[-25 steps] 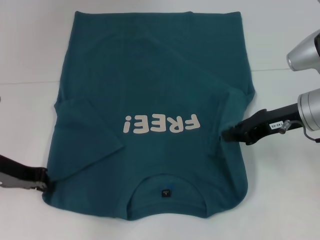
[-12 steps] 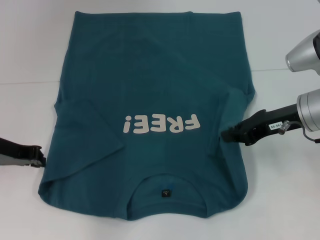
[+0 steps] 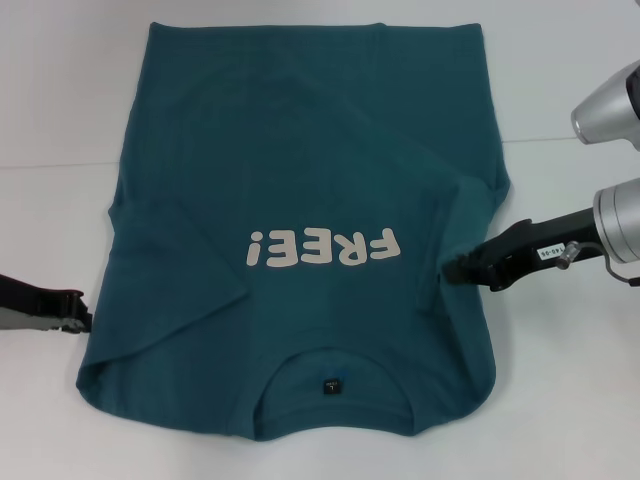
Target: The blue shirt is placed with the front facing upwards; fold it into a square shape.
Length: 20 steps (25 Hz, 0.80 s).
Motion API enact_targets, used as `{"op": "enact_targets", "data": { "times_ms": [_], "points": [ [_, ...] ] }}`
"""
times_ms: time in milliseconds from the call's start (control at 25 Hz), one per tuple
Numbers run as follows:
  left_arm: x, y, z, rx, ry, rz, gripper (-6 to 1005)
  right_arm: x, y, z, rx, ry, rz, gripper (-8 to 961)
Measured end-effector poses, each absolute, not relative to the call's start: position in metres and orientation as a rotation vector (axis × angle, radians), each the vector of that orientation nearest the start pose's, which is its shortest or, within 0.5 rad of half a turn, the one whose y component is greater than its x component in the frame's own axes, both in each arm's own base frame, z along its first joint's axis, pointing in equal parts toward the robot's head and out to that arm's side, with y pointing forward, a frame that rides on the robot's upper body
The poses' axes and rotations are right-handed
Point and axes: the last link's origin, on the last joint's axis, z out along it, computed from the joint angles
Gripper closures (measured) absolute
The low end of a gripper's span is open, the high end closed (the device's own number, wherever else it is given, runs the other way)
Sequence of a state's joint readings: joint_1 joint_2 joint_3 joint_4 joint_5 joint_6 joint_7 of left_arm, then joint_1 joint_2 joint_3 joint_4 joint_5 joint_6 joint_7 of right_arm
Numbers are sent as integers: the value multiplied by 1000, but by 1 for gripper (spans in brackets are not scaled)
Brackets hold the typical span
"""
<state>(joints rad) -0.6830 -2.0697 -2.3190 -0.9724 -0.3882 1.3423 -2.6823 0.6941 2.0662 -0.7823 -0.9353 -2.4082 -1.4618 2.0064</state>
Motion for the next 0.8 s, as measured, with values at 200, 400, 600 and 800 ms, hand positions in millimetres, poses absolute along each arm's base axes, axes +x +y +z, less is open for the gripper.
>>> {"op": "enact_targets", "data": {
  "times_ms": [200,400,600,800],
  "points": [
    [-278,392,43,-2021,-1598,135,913,230,390,29,-2647,949,106,939],
    [-276,392,43,-2055,-1556,154,760,230,390,29,-2645,947,106,939],
    [-271,392,41,-2122,-1439,171,640,230,390,28,-2645,947,105,939],
    [-263,390,43,-2141,-1313,139,519,230,390,28,-2645,947,105,939]
  ]
}}
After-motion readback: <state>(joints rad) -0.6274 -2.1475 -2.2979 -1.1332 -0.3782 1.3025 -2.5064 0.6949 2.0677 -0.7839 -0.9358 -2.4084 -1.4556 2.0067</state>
